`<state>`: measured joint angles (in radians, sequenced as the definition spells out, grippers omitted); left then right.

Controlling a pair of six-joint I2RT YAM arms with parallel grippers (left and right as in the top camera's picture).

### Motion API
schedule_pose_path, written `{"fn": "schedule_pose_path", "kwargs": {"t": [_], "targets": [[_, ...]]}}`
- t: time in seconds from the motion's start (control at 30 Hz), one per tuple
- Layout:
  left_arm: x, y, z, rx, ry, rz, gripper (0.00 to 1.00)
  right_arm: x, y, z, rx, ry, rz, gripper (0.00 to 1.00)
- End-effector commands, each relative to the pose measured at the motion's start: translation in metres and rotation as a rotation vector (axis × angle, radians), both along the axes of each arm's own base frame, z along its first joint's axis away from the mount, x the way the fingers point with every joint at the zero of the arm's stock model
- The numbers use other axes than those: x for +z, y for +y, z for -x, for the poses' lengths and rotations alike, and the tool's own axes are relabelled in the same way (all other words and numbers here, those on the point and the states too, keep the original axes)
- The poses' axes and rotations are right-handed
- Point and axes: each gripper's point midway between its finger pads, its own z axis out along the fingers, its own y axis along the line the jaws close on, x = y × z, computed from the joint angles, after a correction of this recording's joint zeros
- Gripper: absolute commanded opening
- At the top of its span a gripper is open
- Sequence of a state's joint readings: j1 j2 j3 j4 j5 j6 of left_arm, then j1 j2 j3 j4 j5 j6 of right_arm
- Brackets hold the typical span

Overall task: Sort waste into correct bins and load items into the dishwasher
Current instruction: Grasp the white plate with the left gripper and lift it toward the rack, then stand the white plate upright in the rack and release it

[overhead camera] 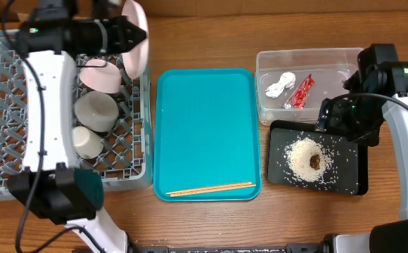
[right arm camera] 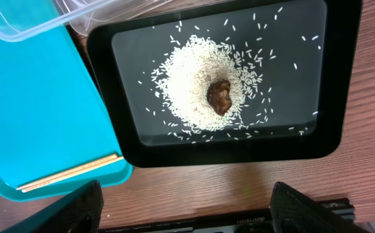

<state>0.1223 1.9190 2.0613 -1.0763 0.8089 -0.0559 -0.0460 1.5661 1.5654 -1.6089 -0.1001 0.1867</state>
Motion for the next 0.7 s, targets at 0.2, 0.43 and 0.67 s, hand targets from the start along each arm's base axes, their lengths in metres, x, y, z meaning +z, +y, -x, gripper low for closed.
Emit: {"fn": "schedule_pose_path", "kwargs": {"t": [0.2,0.43,0.67], "targets": [[-0.018,0.022,-0.012,-0.189,-0.008,0.429,0.04,0.01,-0.002,-0.002,-0.009,-0.037,0.007,0.84],[-0.059,0.057,-0.028,-0.113,0.06,0.474,0.2,0.01,-0.002,0.0,-0.009,-0.029,0.007,0.84],[-0.053,0.07,-0.023,-0.066,0.066,0.433,1.0,0.01,-0.002,0.0,-0.01,-0.029,0.007,0.84]]}}
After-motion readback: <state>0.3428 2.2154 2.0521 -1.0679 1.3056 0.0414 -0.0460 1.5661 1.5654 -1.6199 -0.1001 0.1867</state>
